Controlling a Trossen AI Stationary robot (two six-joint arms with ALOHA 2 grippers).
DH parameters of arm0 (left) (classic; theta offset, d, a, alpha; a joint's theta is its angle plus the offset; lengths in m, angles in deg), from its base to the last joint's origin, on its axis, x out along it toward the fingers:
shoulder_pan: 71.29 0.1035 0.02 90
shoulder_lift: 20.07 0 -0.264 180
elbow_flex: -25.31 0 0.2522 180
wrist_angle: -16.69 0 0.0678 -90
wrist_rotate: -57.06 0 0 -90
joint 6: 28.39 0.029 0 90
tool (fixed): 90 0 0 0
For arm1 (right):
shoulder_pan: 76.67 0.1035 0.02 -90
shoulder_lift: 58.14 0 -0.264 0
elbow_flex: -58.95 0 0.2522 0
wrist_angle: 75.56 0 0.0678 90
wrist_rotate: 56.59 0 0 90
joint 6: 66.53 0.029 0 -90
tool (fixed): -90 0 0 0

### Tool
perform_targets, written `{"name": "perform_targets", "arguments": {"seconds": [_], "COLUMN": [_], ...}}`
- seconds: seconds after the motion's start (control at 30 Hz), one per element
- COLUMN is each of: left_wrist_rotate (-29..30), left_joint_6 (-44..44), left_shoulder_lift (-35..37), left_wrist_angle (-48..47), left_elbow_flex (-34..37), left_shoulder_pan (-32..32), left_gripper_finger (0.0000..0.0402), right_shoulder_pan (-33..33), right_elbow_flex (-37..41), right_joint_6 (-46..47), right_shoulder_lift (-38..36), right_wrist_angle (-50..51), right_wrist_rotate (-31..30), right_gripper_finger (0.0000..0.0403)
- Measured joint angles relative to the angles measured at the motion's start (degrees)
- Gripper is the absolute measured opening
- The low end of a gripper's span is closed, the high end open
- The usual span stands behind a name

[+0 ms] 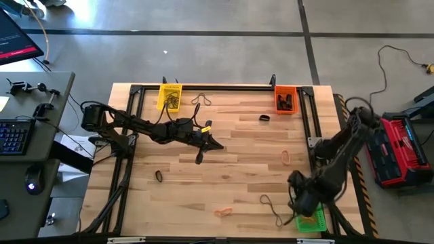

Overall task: Sort rubber bands into baskets
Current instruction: Put the orange rubber band into the green bin

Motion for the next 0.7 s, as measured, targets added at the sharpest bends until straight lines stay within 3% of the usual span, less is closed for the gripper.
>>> {"name": "perform_targets", "arguments": {"seconds": [0.23,0.37,0.6,0.7], "left_wrist_rotate": [0.0,0.0,0.0,0.0], "left_joint_6": [-0.01,-0.09,-1.47,-1.49], "left_shoulder_lift": [0.0,0.0,0.0,0.0], "left_wrist_angle": [0.03,0.03,0.09,0.12], "left_elbow_flex": [0.0,0.0,0.0,0.0], "left_shoulder_pan": [0.0,0.0,0.0,0.0], "left_gripper_finger": [0.0,0.0,0.0,0.0], "right_shoulder_pan": [5.91,7.02,6.82,6.35], "right_elbow_flex": [0.0,0.0,0.0,0.0], "right_joint_6": [7.66,6.78,-5.38,-6.57], "right_shoulder_lift": [6.66,9.83,15.99,17.41], "right_wrist_angle": [0.03,-0.26,-1.15,-1.17], "right_wrist_rotate": [11.41,11.45,11.69,11.82], "right_gripper_finger": [0.0,0.0,0.0,0.0]}}
